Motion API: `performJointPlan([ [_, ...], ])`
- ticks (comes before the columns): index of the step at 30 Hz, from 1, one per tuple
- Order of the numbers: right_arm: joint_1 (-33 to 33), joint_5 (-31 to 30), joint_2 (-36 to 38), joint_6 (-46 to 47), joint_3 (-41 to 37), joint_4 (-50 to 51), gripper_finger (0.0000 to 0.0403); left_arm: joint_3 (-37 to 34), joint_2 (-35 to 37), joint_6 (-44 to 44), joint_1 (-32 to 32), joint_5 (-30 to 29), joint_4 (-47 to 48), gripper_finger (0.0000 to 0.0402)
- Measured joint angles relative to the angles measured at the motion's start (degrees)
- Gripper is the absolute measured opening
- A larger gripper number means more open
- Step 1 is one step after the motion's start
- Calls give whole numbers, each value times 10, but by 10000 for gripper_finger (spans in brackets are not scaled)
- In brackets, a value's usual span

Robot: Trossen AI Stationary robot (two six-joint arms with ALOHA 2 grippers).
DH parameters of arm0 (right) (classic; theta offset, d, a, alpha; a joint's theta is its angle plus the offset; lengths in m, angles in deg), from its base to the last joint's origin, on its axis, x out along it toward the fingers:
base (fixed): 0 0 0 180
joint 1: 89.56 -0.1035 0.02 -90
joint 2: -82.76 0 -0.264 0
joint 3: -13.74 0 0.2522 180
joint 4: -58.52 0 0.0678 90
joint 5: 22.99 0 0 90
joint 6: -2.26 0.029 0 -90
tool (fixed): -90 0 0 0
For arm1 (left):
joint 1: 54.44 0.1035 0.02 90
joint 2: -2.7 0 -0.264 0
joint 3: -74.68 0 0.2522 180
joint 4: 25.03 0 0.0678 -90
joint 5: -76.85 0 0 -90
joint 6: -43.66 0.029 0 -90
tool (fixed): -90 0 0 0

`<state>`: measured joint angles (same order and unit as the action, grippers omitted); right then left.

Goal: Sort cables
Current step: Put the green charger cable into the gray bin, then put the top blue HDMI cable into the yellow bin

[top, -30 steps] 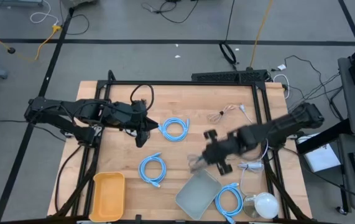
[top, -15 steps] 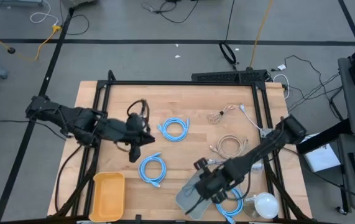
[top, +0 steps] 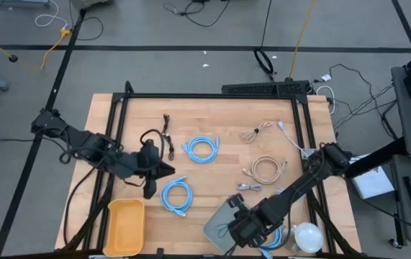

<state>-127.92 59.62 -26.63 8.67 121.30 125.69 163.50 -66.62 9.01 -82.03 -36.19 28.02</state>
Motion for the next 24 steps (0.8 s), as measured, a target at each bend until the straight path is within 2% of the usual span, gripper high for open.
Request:
performJointPlan([
  [14, -4, 19, 0, -16, -43, -2, 9, 0, 0, -17, -7, -10, -5, 42],
  [17, -4, 41, 0, -8, -57, -24, 10, 0, 0, -19, -9, -11, -5, 42],
  [24, -3, 38, 1, 39, -59, -100, 86, 0, 0, -22, -19, -18, -6, 42],
])
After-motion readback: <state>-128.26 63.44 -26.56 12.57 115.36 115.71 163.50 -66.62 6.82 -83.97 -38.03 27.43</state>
